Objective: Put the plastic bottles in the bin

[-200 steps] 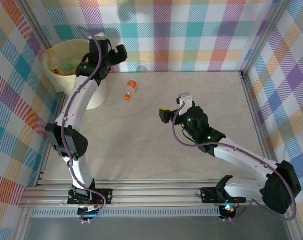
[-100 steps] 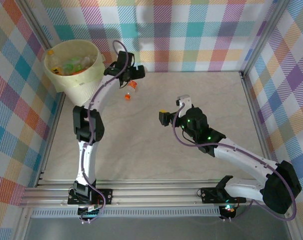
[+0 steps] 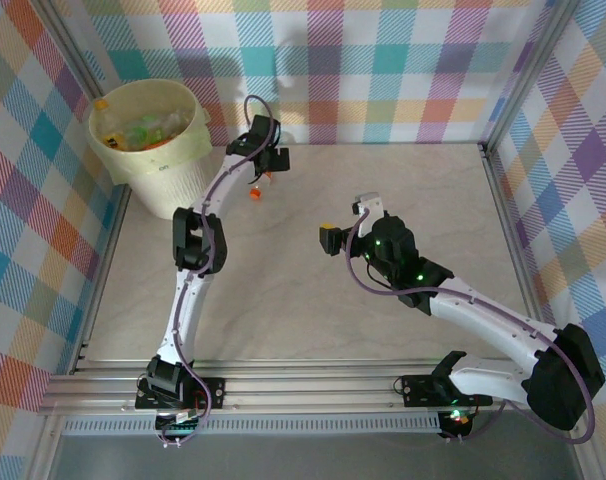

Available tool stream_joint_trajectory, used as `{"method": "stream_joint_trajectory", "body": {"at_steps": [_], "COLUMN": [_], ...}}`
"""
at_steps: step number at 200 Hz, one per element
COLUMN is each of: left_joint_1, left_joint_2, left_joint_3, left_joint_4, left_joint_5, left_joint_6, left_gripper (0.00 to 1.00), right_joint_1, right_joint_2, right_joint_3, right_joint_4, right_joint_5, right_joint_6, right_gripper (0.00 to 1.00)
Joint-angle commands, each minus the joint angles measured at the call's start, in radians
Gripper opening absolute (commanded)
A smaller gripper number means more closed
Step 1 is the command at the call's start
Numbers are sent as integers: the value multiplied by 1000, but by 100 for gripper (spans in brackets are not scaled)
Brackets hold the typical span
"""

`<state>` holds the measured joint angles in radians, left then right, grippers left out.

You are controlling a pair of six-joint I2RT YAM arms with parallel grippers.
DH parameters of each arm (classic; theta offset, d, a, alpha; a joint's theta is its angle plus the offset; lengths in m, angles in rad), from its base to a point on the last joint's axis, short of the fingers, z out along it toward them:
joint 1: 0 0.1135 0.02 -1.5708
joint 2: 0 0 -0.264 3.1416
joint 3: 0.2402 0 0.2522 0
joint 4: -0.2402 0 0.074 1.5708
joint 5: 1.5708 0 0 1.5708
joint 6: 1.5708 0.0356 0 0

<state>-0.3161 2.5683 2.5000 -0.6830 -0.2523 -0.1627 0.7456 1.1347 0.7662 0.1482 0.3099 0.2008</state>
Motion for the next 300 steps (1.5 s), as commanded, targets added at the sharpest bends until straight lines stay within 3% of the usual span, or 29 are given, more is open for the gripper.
{"method": "stream_joint_trajectory", "body": {"at_steps": [1,48,65,117,163,256,300], "left_joint_1": [17,48,57,60,59,32,29], "left_joint_2": [74,171,199,252,147,-381,-612], "left_joint_3": [105,191,211,250,214,-471,-660], "left_joint_4": [-56,-42,-28,-87,-97,241,343], "left_joint_5": [6,41,117,128,117,246,271], "left_joint_6": [43,-3,-10,-28,-39,-155,-166], "left_gripper": [100,94,91,56,51,51,51], "right_joint_1": [-2,-2,-2,-2,-2,-2,-2], "right_joint_2": [-17,2,11,52,63,68,84], "right_joint_3": [-2,7,10,45,61,77,94], "right_joint_4": [-12,-15,-16,-24,-31,-16,-8], "right_joint_5": [4,9,11,2,-18,-127,-135], "right_joint_6": [-19,-18,-18,-23,4,14,22], "right_gripper": [100,100,100,100,100,100,100]}}
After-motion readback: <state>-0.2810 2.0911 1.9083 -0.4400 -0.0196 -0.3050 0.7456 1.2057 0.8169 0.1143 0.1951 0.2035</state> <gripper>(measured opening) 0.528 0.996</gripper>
